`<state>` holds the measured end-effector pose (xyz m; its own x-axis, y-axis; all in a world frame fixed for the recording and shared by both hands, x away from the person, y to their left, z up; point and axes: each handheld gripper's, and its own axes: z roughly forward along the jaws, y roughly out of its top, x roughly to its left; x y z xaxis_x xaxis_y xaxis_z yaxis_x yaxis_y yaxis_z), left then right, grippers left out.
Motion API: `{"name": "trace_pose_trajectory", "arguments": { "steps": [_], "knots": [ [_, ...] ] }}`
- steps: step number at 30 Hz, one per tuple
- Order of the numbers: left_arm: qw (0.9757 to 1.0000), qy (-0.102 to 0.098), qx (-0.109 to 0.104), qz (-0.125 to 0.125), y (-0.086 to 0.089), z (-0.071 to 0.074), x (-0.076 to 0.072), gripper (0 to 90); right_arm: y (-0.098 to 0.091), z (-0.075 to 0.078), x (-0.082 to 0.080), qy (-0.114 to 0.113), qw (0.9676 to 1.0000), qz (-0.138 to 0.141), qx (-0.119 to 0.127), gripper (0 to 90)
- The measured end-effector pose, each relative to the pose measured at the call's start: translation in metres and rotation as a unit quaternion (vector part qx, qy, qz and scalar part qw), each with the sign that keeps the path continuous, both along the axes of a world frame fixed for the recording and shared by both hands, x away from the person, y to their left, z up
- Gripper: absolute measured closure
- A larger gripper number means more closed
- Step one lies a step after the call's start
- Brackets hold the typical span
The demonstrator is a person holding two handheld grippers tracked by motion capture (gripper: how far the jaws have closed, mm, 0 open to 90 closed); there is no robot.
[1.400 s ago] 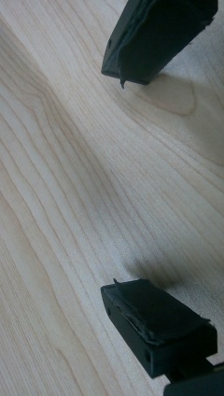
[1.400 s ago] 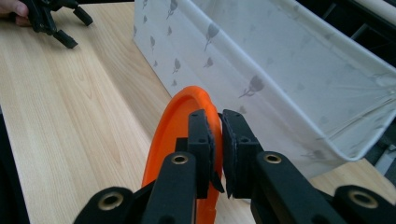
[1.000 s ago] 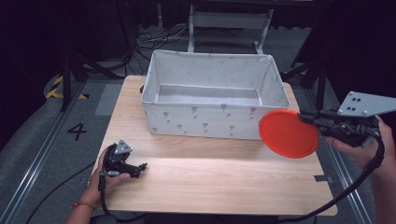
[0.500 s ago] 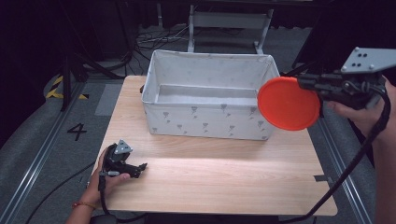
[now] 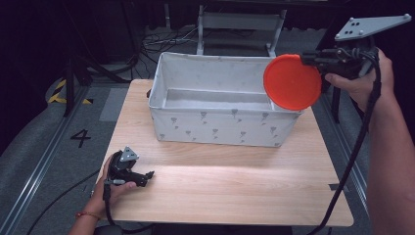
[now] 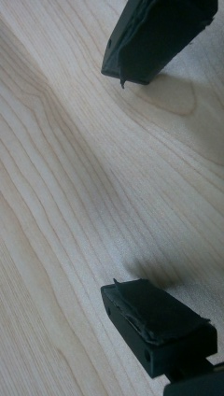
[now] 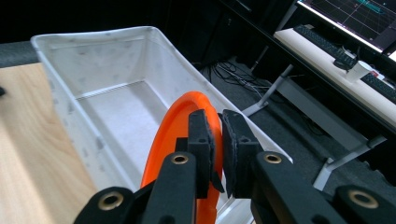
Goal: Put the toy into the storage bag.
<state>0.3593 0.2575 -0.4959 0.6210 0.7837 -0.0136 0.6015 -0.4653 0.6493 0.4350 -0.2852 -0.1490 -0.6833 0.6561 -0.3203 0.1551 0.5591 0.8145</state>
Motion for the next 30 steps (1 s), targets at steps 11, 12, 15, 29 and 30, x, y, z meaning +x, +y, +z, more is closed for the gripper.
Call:
{"name": "trace_pose_trajectory", "arguments": {
  "steps": [11, 12, 15, 29, 30],
  "knots": [
    [1.0, -0.001, 0.001, 0.0, 0.0, 0.0, 0.0, 0.5, 0.008, -0.041, 0.052, 0.033, 0.9994, 0.01, 0.001, 83.0],
    [1.0, -0.001, 0.001, 0.0, 0.0, 0.0, 0.0, 0.5, 0.008, -0.041, 0.052, 0.033, 0.9994, 0.01, 0.001, 83.0],
    [1.0, -0.001, 0.001, 0.0, 0.0, 0.0, 0.0, 0.5, 0.01, -0.052, 0.059, 0.04, 0.9989, 0.024, -0.006, 82.9],
    [1.0, -0.001, 0.001, 0.0, 0.0, 0.0, 0.0, 0.5, 0.023, -0.102, 0.079, 0.108, 0.9861, 0.081, -0.097, 82.8],
    [1.0, -0.001, 0.001, 0.0, 0.0, 0.0, 0.0, 0.5, 0.025, -0.106, 0.079, 0.117, 0.9834, 0.087, -0.109, 82.9]
  ]
}}
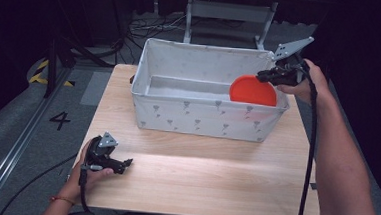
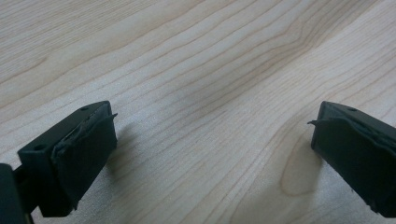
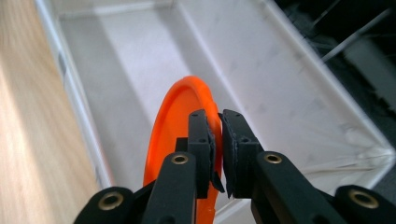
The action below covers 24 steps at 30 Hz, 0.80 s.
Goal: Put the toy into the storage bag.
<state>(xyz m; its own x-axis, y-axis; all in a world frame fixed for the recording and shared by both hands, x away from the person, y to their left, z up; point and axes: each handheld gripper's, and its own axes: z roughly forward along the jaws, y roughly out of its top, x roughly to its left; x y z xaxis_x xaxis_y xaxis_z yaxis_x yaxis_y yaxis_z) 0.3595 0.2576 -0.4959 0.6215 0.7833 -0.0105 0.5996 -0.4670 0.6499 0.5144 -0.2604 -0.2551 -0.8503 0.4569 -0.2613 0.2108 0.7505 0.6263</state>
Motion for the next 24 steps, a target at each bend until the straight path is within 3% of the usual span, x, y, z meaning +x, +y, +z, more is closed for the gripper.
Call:
{"name": "trace_pose_trajectory", "arguments": {
  "steps": [6, 10, 17, 20, 21, 24],
  "knots": [
    [1.0, 0.0, 0.0, 0.0, 0.0, 0.0, 0.0, 0.5, 0.01, -0.017, 0.004, 0.04, 0.9981, 0.028, -0.036, 82.8],
    [1.0, 0.0, 0.0, 0.0, 0.0, 0.0, 0.0, 0.5, 0.015, -0.029, 0.007, 0.072, 0.9932, 0.043, -0.081, 82.8],
    [1.0, 0.0, 0.0, 0.0, 0.0, 0.0, 0.0, 0.5, 0.019, -0.037, 0.011, 0.117, 0.9849, 0.066, -0.11, 82.8],
    [1.0, 0.0, 0.0, 0.0, 0.0, 0.0, 0.0, 0.5, 0.021, -0.042, 0.012, 0.137, 0.9794, 0.058, -0.136, 85.9],
    [1.0, 0.0, 0.0, 0.0, 0.0, 0.0, 0.0, 0.5, 0.021, -0.042, 0.013, 0.138, 0.9789, 0.06, -0.138, 90.0],
    [1.0, 0.0, 0.0, 0.0, 0.0, 0.0, 0.0, 0.5, 0.02, -0.038, 0.014, 0.135, 0.9809, 0.053, -0.13, 90.0]
  ]
}}
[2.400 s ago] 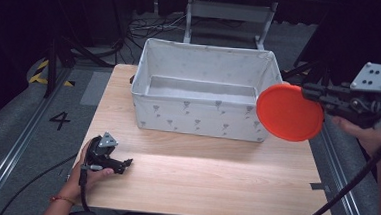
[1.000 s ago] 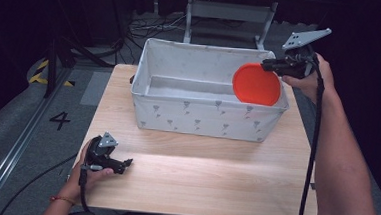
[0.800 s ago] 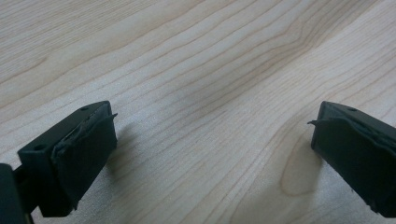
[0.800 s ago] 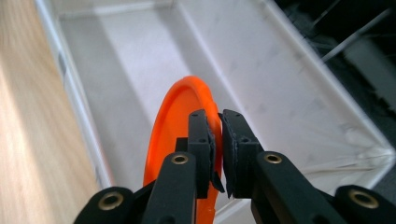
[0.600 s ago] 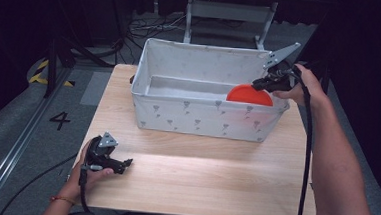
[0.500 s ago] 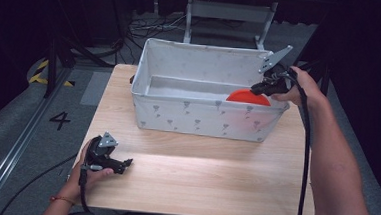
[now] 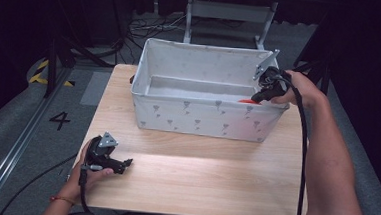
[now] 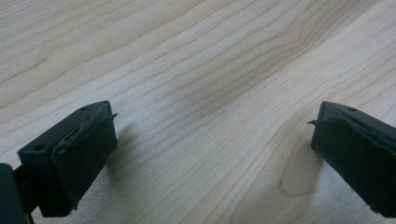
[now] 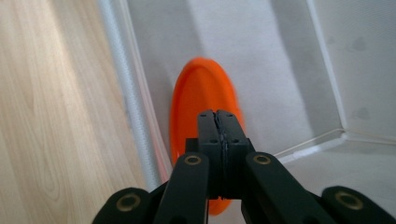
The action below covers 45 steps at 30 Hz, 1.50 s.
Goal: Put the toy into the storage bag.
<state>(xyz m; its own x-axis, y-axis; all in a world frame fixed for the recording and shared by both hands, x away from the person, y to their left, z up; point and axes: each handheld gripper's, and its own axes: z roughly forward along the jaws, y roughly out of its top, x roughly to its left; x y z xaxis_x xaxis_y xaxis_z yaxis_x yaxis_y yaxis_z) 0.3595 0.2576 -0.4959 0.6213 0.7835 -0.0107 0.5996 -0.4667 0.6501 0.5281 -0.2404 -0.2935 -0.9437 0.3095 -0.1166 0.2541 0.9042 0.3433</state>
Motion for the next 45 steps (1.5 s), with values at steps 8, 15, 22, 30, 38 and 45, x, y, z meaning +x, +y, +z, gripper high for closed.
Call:
{"name": "trace_pose_trajectory", "arguments": {
  "steps": [8, 15, 22, 30, 38, 45],
  "knots": [
    [1.0, 0.0, 0.0, 0.0, 0.0, 0.0, 0.0, 0.5, 0.002, -0.004, -0.001, -0.002, 0.9999, -0.008, -0.011, 83.7],
    [1.0, 0.0, 0.0, 0.0, 0.0, 0.0, 0.0, 0.5, -0.009, 0.004, -0.011, -0.051, 0.997, -0.029, 0.05, 71.4],
    [1.0, 0.0, 0.0, 0.0, 0.0, 0.0, 0.0, 0.5, -0.024, 0.019, -0.031, -0.1, 0.9802, -0.079, 0.151, 62.7],
    [1.0, 0.0, 0.0, 0.0, 0.0, 0.0, 0.0, 0.5, -0.037, 0.025, -0.062, -0.149, 0.957, -0.138, 0.208, 49.0],
    [1.0, 0.001, -0.001, 0.001, 0.0, 0.0, -0.001, 0.6, -0.041, 0.021, -0.092, -0.181, 0.946, -0.169, 0.209, 37.2],
    [1.0, 0.001, -0.003, 0.001, 0.0, 0.0, -0.001, 0.7, -0.045, 0.016, -0.113, -0.195, 0.9412, -0.178, 0.211, 31.7]
  ]
}}
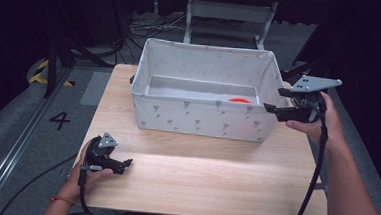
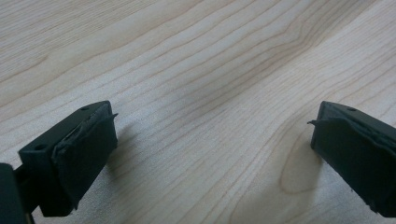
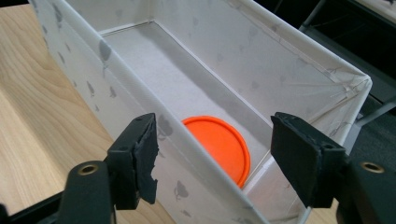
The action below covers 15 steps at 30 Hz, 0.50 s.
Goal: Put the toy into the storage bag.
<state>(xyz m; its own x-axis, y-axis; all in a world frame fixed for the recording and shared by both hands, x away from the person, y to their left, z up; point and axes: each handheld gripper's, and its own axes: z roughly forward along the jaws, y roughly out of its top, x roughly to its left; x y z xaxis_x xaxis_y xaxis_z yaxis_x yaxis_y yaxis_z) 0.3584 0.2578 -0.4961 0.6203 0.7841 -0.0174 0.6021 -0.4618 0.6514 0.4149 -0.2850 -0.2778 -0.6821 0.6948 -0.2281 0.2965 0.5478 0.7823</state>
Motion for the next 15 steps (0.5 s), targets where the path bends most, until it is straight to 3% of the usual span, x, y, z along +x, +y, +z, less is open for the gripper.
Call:
{"name": "trace_pose_trajectory", "arguments": {
  "steps": [4, 15],
  "knots": [
    [1.0, 0.0, 0.0, 0.0, 0.0, 0.0, 0.0, 0.7, -0.002, -0.005, -0.011, -0.011, 0.9998, -0.01, -0.009, 29.3],
    [1.0, 0.0, 0.0, 0.001, 0.0, 0.0, 0.0, 0.7, -0.013, -0.023, -0.038, -0.029, 0.9994, -0.016, -0.003, 26.2]
  ]
}}
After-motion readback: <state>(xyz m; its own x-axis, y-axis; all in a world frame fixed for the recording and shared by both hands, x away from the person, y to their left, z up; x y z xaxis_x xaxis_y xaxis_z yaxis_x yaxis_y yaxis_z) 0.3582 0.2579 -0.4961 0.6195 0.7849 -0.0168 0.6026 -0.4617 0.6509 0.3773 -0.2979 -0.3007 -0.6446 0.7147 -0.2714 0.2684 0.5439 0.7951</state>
